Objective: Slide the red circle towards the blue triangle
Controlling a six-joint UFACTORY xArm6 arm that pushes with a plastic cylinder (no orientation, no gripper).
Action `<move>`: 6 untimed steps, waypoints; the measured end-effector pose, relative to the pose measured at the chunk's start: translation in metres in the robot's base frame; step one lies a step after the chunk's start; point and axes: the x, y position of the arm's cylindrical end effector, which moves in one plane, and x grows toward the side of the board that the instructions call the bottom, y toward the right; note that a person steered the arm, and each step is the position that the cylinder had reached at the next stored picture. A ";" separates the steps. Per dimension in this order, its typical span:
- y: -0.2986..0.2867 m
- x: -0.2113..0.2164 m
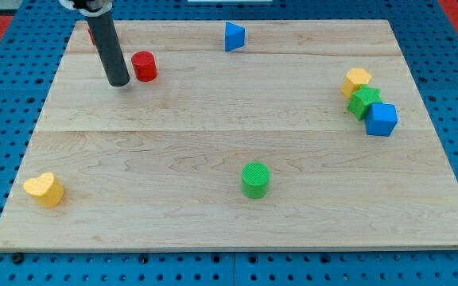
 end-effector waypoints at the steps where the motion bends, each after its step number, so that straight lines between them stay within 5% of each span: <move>1: 0.000 -0.001; 6: 0.070 -0.066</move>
